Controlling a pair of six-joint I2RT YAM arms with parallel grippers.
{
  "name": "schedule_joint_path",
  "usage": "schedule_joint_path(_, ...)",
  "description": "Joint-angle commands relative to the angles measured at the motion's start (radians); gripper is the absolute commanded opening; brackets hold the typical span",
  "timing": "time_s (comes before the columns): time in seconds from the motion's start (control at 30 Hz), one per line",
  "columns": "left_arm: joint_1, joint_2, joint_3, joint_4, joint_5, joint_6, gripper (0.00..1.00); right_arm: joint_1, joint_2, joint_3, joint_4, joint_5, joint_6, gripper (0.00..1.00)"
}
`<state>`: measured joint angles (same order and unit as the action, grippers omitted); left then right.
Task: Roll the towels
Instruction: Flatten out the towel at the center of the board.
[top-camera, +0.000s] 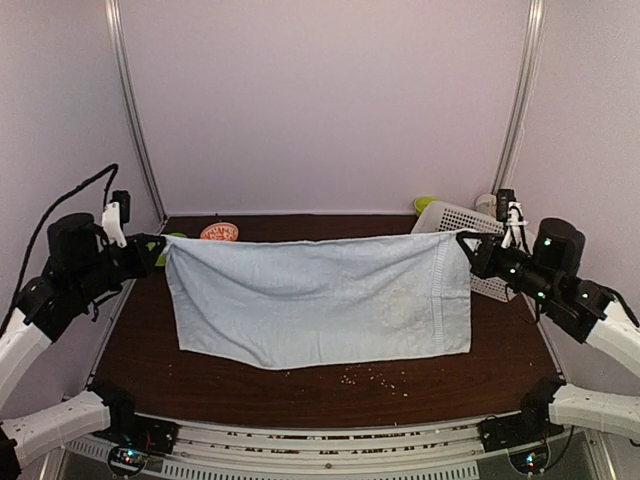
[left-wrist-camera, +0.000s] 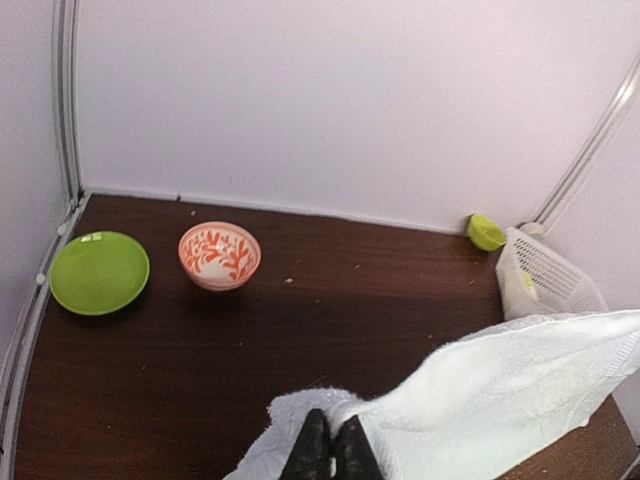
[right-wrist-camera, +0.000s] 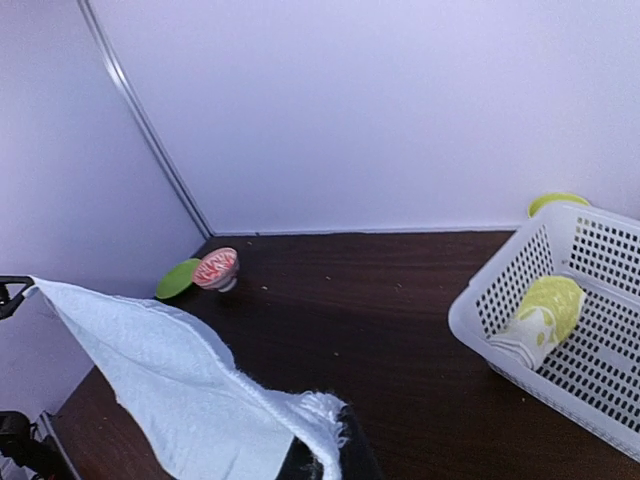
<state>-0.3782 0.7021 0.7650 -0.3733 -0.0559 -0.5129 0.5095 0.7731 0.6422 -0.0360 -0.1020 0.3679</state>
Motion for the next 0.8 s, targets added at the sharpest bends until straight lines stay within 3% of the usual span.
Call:
schedule_joint_path(0.0, 0.007, -0.194, 0.071, -0.132, 0.167, 0.067, 0.0, 0.003, -0.181, 0.09, -0.137, -0.218, -0.057, 0.0)
schedule_joint_path(0.17, 0.007, -0.387, 0.164, -0.209, 0.407, 0.078, 0.0, 0.003, -0.344, 0.242, -0.324, -0.383, -0.07, 0.0)
schedule_joint_path(0.3, 0.008, -0.459, 0.273, -0.289, 0.489, 0.061, 0.0, 0.003, -0.416, 0.347, -0.397, -0.473, -0.038, 0.0)
schedule_joint_path(0.4, 0.008, -0.485, 0.318, -0.32, 0.469, 0.055, 0.0, 0.003, -0.454, 0.365, -0.42, -0.449, -0.044, 0.0)
schedule_joint_path(0.57, 0.007, -0.45, 0.201, -0.243, 0.409, 0.035, 0.0, 0.003, -0.455, 0.191, -0.332, -0.351, -0.05, 0.0)
schedule_joint_path(0.67, 0.007, -0.384, 0.058, -0.129, 0.366, 0.018, 0.0, 0.001, -0.419, 0.033, -0.186, -0.298, -0.005, 0.0)
schedule_joint_path(0.77, 0.007, -0.292, -0.072, -0.019, 0.237, -0.028, 0.0, -0.001, -0.345, -0.128, -0.016, -0.242, 0.07, 0.0)
